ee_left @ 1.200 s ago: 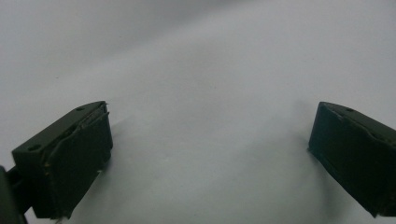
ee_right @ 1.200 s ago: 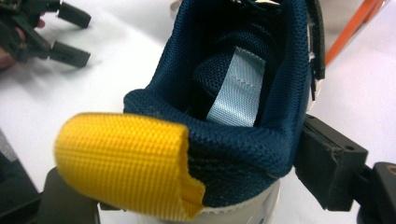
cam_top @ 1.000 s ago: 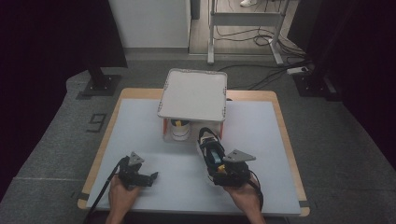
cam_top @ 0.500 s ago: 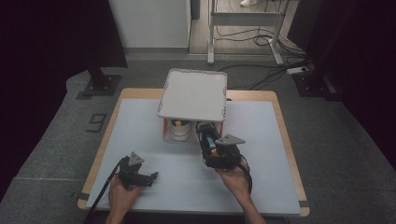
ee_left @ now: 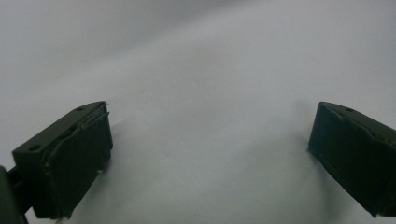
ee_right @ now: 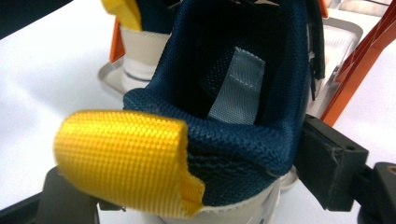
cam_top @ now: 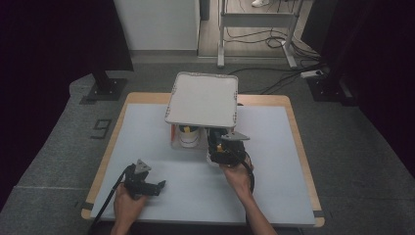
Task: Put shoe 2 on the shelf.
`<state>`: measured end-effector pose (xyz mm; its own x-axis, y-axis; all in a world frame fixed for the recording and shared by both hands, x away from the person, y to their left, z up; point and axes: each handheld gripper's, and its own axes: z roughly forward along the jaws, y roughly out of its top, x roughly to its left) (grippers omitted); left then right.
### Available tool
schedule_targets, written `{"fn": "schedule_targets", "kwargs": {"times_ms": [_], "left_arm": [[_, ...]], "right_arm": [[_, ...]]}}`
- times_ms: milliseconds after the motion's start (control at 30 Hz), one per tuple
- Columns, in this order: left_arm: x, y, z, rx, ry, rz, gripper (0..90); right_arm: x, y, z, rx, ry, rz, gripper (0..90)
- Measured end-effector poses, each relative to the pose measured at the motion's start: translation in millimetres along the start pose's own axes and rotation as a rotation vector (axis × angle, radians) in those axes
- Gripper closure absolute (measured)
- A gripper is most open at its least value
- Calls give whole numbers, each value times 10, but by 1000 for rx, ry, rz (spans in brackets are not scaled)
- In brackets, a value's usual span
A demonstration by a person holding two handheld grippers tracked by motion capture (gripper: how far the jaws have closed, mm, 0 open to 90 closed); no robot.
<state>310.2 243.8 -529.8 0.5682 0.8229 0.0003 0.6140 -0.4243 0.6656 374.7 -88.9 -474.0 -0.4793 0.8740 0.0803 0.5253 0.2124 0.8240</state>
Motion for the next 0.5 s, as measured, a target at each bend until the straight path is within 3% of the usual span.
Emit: {"fn": "schedule_targets", "kwargs": {"times_ms": [500], "left_arm": [[0, -1, 1, -1, 1, 1, 0]], "right_arm": [[-21, -2, 279, 0, -43, 45, 207]]}}
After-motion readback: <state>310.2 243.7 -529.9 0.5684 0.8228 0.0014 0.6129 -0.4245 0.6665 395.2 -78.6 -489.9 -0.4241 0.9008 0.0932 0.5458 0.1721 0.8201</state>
